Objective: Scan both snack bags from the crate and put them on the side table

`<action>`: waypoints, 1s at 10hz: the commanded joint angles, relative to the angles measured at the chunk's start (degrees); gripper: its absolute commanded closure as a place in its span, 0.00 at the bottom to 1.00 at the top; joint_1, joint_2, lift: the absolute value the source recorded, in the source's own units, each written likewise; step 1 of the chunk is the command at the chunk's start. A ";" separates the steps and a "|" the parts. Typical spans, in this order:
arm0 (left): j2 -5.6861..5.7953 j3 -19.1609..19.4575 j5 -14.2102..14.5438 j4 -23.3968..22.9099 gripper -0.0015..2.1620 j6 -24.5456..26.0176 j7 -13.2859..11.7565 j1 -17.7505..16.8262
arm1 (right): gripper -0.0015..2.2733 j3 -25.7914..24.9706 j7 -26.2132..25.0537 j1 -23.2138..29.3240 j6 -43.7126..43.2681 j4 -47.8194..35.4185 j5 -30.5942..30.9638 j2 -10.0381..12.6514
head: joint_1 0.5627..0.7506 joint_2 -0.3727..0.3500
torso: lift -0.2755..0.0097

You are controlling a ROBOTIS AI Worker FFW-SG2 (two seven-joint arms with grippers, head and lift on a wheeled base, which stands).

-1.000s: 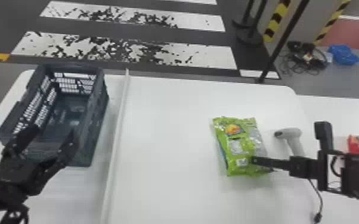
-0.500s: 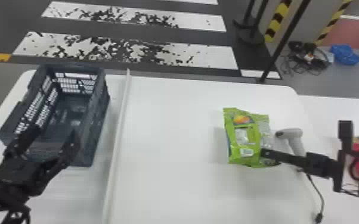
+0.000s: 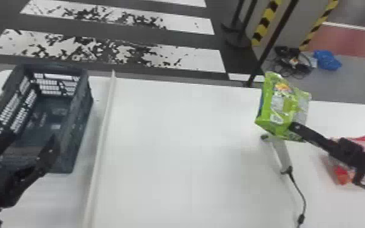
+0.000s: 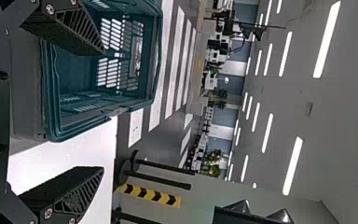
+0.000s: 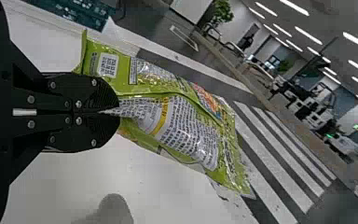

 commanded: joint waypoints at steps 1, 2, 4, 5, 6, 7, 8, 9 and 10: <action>0.00 -0.02 0.00 -0.09 0.06 -0.12 -0.06 0.00 | 0.99 -3.77 -3.77 -0.11 -4.98 1.32 -0.50 1.22 | 0.70 0.20 | 0.66; 0.00 -0.02 0.00 -0.09 0.06 -0.12 -0.06 0.00 | 0.99 -5.53 -7.29 -0.64 -8.67 4.31 -1.91 1.31 | 0.70 0.14 | 0.66; 0.00 -0.02 0.00 -0.09 0.06 -0.12 -0.06 0.09 | 0.99 -6.85 -15.90 -1.43 -15.71 9.93 -2.43 1.31 | 0.70 0.03 | 0.66; 0.00 -0.02 0.00 -0.18 0.06 -0.12 -0.06 0.09 | 0.99 -7.02 -19.51 -1.87 -19.75 13.10 -2.43 1.22 | 0.70 0.03 | 0.66; 0.00 -0.02 0.00 -0.26 0.06 -0.12 -0.06 0.09 | 0.99 -6.94 -22.23 -2.75 -21.51 16.53 -2.34 0.69 | 0.70 0.03 | 0.66; 0.00 -0.02 0.00 -0.35 0.06 -0.12 -0.06 0.09 | 0.99 -6.50 -24.96 -3.45 -24.67 19.69 -1.91 0.16 | 0.70 0.03 | 0.66; 0.00 -0.02 0.00 -0.35 0.06 -0.12 -0.06 0.09 | 0.90 -5.97 -26.01 -4.16 -27.31 22.68 -1.73 -0.54 | 0.70 0.03 | 0.66; 0.00 -0.02 0.00 -0.35 0.06 -0.12 -0.06 0.17 | 0.67 -5.18 -26.01 -4.60 -28.71 24.96 -1.73 -1.24 | 0.70 0.03 | 0.66; 0.09 -0.02 0.00 -0.53 0.06 -0.12 -0.06 0.17 | 0.08 -5.00 -26.54 -4.77 -30.47 25.75 -1.64 -1.24 | 0.70 0.03 | 0.66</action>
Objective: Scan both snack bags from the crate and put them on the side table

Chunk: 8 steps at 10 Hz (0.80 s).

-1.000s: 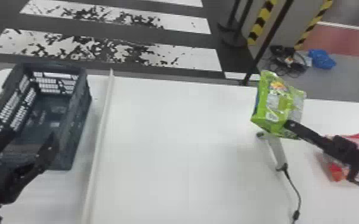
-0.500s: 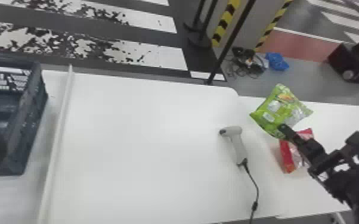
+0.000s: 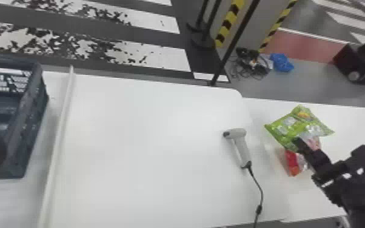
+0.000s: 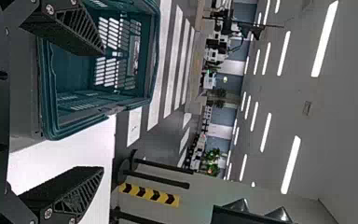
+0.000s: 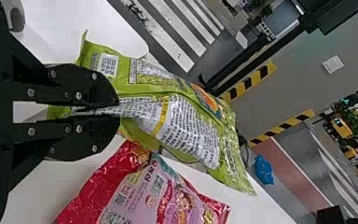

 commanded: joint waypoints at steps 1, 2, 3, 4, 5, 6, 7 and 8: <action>0.08 0.00 0.00 -0.17 0.06 0.00 0.00 0.10 | 0.00 0.63 -0.72 -0.15 -1.85 0.75 0.13 -0.08 | 0.70 0.03 | 0.66; 0.08 0.09 0.00 -0.26 0.06 0.17 0.00 0.10 | 0.01 0.72 -0.81 0.02 -3.25 0.58 -0.05 0.10 | 0.70 0.03 | 0.66; 0.08 0.09 0.00 -0.44 0.06 0.17 0.00 0.27 | 0.03 0.72 -1.25 0.81 -3.96 -0.92 -0.13 0.54 | 0.70 0.03 | 0.66; 0.08 0.17 0.00 -0.70 0.06 0.17 0.00 0.36 | 0.03 1.07 -1.25 3.45 -5.01 -5.75 -0.05 1.68 | 0.70 0.03 | 0.66; 0.08 0.17 0.00 -0.96 0.06 0.17 0.00 0.36 | 0.03 2.83 -1.25 7.32 -9.23 -12.34 0.39 3.88 | 0.70 0.03 | 0.66; -0.01 0.09 -0.09 -1.49 0.06 0.35 0.00 0.45 | 0.03 4.68 -1.25 10.75 -13.45 -18.85 2.33 6.86 | 0.70 0.03 | 0.66; -0.10 0.09 -0.18 -2.02 0.06 1.05 0.00 0.54 | 0.03 7.22 -2.65 14.70 -17.49 -25.70 3.73 9.50 | 0.70 0.03 | 0.66; -0.19 0.09 -0.35 -2.46 0.06 1.76 0.17 0.63 | 0.03 11.09 -5.03 19.01 -24.70 -31.94 6.11 11.79 | 0.70 0.03 | 0.66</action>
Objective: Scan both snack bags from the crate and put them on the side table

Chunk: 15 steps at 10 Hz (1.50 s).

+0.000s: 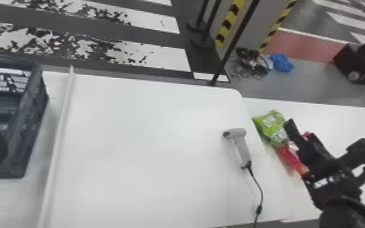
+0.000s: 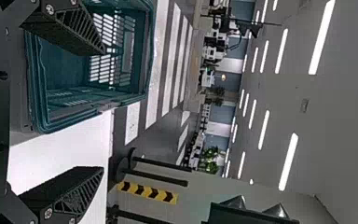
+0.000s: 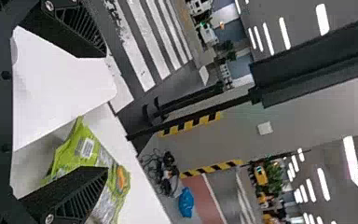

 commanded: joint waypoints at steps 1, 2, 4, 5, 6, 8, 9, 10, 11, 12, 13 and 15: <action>-0.07 0.01 -0.29 -0.92 0.06 1.02 0.19 0.33 | 0.03 7.32 -3.70 6.67 -11.99 -9.38 6.12 3.20 | 0.70 0.03 | 0.66; -0.15 0.01 -0.55 -1.27 0.06 2.78 0.81 0.33 | 0.03 12.15 -6.43 9.58 -16.91 -13.07 11.48 4.69 | 0.70 0.03 | 0.66; -0.51 -0.34 -1.08 -1.27 0.06 2.78 0.89 0.33 | 0.03 21.12 -9.86 12.12 -22.54 -14.83 18.95 7.06 | 0.70 0.10 | 0.66; -0.86 -0.52 -1.70 -1.27 0.06 2.78 0.98 0.33 | 0.03 26.48 -12.58 13.44 -24.47 -14.74 24.84 7.06 | 0.70 0.17 | 0.66; -1.12 -0.52 -1.96 -1.27 0.06 2.78 0.98 0.42 | 0.03 31.23 -14.34 14.67 -25.88 -14.13 29.33 7.15 | 0.70 0.25 | 0.66; -1.74 -0.87 -2.66 -1.09 0.06 2.60 1.24 0.42 | 0.03 36.41 -15.66 16.08 -27.63 -13.07 31.61 8.82 | 0.70 0.38 | 0.66; -2.09 -0.96 -3.01 -1.09 0.06 2.43 1.33 0.51 | 0.03 38.08 -17.06 16.69 -30.45 -11.76 32.93 9.44 | 0.70 0.44 | 0.66; -2.18 -1.49 -3.81 -1.18 0.06 2.08 1.60 0.60 | 0.03 38.70 -18.21 16.78 -31.85 -10.70 33.90 9.61 | 0.70 0.48 | 0.66; -2.18 -1.66 -4.07 -1.18 0.06 2.08 1.77 0.60 | 0.02 39.05 -19.44 16.78 -32.20 -10.52 35.13 9.61 | 0.70 0.50 | 0.66; -2.35 -1.75 -4.33 -1.27 0.06 1.90 1.95 0.68 | 0.02 39.05 -19.44 17.05 -32.56 -10.52 35.13 9.61 | 0.70 0.50 | 0.66; -2.44 -1.75 -4.33 -1.44 0.06 1.55 2.04 0.77 | 0.02 39.05 -19.44 17.31 -32.73 -10.52 35.04 9.61 | 0.70 0.50 | 0.66; -2.88 -1.75 -4.95 -1.44 0.06 1.20 2.39 0.86 | 0.02 38.96 -19.44 17.40 -32.56 -10.52 34.95 9.52 | 0.70 0.50 | 0.66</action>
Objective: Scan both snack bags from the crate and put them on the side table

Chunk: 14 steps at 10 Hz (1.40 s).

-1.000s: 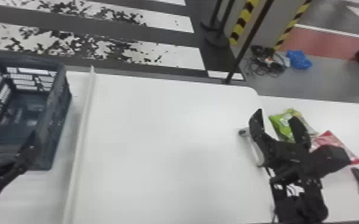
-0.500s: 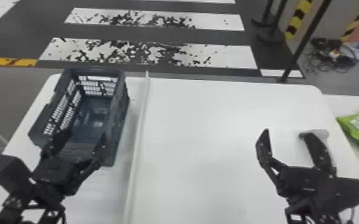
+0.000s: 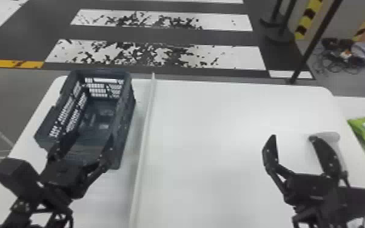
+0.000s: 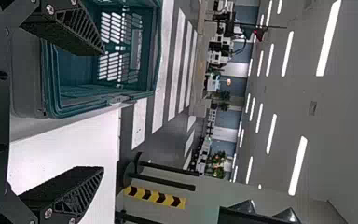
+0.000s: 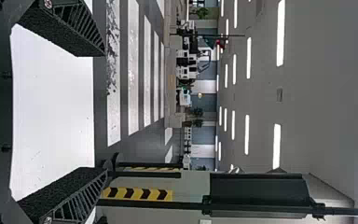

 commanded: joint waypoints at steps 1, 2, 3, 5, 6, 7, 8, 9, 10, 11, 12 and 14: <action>-0.36 -0.09 -0.66 -0.09 0.06 -0.29 0.02 -0.03 | 0.02 -0.10 0.00 0.22 0.27 0.00 -0.40 -0.19 | 0.70 0.50 | 0.66; -0.62 -0.26 -0.92 -0.27 0.06 -0.29 0.02 0.06 | 0.02 -0.18 0.00 0.31 0.27 -0.09 -0.40 -0.37 | 0.70 0.50 | 0.66; -0.71 -0.26 -1.27 -0.53 0.06 -0.29 -0.07 0.14 | 0.02 -0.18 0.00 0.39 0.80 -0.18 -0.49 -0.37 | 0.70 0.49 | 0.66; -0.80 -0.26 -1.62 -0.80 0.06 -0.29 -0.07 0.32 | 0.02 -0.18 0.00 0.66 1.15 -0.53 -0.75 -0.54 | 0.70 0.49 | 0.66; -0.80 -0.35 -1.89 -0.88 0.06 -0.11 -0.07 0.32 | 0.02 -0.18 0.08 0.66 1.33 -0.62 -0.84 -0.54 | 0.70 0.49 | 0.66; -0.80 -0.53 -1.97 -1.15 0.06 -0.11 -0.07 0.50 | 0.02 -0.18 0.08 0.75 1.33 -0.62 -0.93 -0.54 | 0.70 0.48 | 0.66; -0.80 -0.53 -2.06 -1.41 0.06 -0.11 -0.07 0.58 | 0.02 -0.27 0.08 0.83 1.33 -0.70 -0.93 -0.54 | 0.70 0.48 | 0.66; -0.80 -0.53 -2.24 -1.50 0.06 -0.11 -0.07 0.67 | 0.02 -0.27 0.26 0.92 1.33 -0.97 -0.93 -0.54 | 0.70 0.48 | 0.66; -0.89 -0.53 -2.24 -1.68 0.06 -0.11 -0.07 0.85 | 0.02 -0.27 0.26 1.01 1.50 -0.97 -0.93 -0.54 | 0.70 0.48 | 0.66; -0.89 -0.53 -2.24 -1.85 0.06 -0.11 -0.07 0.94 | 0.02 -0.18 0.35 1.10 1.85 -1.23 -0.93 -0.54 | 0.70 0.48 | 0.66; -0.89 -0.53 -2.24 -1.94 0.06 -0.11 -0.07 1.11 | 0.02 -0.27 0.35 1.19 2.56 -1.41 -0.93 -0.63 | 0.70 0.48 | 0.66; -1.50 -0.61 -2.24 -1.94 0.06 -0.11 0.02 1.29 | 0.02 -0.27 0.35 1.89 2.91 -1.58 -0.93 -1.33 | 0.70 0.48 | 0.66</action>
